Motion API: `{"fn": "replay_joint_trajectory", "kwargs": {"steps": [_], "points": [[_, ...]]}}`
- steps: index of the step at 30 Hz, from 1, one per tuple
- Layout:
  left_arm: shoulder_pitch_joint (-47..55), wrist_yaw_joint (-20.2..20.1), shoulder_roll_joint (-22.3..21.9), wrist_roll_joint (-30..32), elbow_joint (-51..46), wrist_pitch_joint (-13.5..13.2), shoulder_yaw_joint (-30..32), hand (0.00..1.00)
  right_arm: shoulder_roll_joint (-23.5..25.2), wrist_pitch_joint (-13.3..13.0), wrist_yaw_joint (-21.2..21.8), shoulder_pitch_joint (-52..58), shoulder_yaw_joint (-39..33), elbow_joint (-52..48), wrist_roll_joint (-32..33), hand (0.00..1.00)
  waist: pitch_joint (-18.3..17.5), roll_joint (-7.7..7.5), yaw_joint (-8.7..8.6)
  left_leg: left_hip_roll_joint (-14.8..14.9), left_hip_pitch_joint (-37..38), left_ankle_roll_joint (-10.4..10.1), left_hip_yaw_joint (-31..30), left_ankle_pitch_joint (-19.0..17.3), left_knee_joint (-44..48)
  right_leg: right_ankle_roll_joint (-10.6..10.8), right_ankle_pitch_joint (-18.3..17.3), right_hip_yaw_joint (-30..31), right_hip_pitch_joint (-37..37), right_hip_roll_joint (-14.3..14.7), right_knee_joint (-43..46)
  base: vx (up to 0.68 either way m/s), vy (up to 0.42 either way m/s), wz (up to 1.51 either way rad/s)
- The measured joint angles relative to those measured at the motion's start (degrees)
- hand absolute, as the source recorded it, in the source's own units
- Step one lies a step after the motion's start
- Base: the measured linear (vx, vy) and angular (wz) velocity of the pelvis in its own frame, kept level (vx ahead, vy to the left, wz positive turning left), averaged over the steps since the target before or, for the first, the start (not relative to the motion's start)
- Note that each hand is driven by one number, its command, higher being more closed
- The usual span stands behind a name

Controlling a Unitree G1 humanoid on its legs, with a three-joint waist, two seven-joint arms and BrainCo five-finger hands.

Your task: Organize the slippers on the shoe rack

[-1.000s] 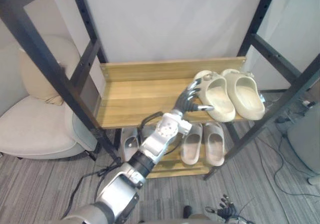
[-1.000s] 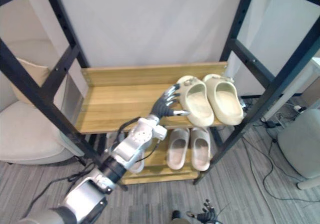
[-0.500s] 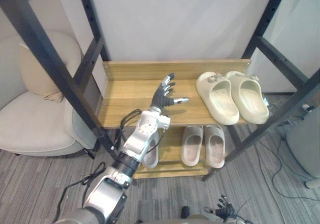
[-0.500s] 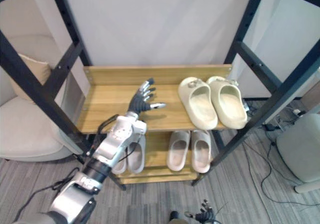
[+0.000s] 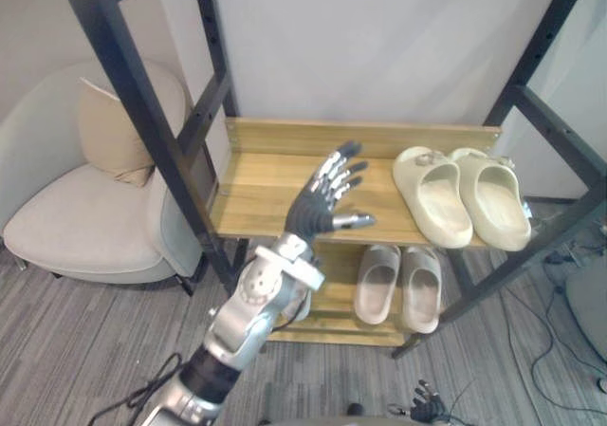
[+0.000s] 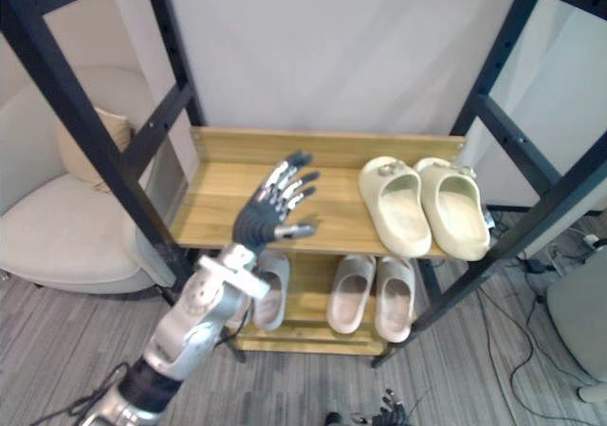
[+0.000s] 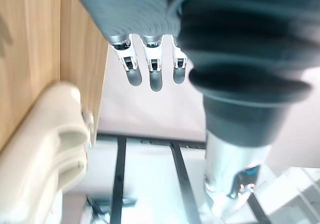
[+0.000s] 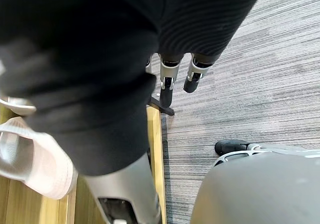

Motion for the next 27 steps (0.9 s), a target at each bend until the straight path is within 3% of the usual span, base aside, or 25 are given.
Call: {"fn": "replay_joint_trajectory", "kwargs": {"steps": [6,12,15,21,27], "points": [[12.3,-4.91,5.16,-4.01,-1.03,0.82,-0.01,0.0,-1.23,-0.13,0.65,-0.34,1.67,1.6,-1.09,0.0,-0.15,0.29,0.34,0.16,0.78,-0.23,-1.33,-0.37,1.12,-0.27,-1.25,-1.37,1.06,-0.04,1.71,-0.02,-0.009,0.11],[21.87,-6.85,4.84,-3.71,2.35,1.8,0.65,0.0,-1.98,-0.14,1.04,-0.71,1.72,3.86,-1.12,0.0,-1.14,0.67,1.62,0.34,0.95,-0.3,-1.88,-0.79,1.84,-0.3,-2.83,-1.9,1.05,-0.08,2.76,-0.05,-0.008,0.03],[23.47,-7.85,3.63,-0.46,8.73,1.98,2.33,0.0,-2.06,-0.14,1.1,-0.91,1.73,4.04,-1.12,0.0,-1.18,0.68,2.01,0.36,0.85,-0.51,-2.37,-0.86,1.86,-0.21,-3.0,-2.49,1.06,-0.12,2.72,-0.05,-0.006,0.08],[24.19,-7.43,-1.17,12.08,26.06,2.02,9.94,0.0,-2.01,-0.13,1.18,-1.03,1.85,4.06,-1.13,0.0,-1.22,0.42,2.41,0.38,-0.11,-0.42,-2.76,-1.06,1.56,-0.13,-2.97,-2.56,0.86,0.0,1.98,0.0,0.002,0.03],[23.0,-3.33,-3.86,22.67,41.72,1.9,17.54,0.0,-1.57,-0.1,1.12,-1.34,2.1,4.05,-1.12,0.0,-1.41,0.01,2.51,0.5,-0.11,-0.62,-2.52,-1.0,1.61,-0.29,-2.33,-2.18,0.69,0.44,1.62,0.09,0.006,-0.02]]}}
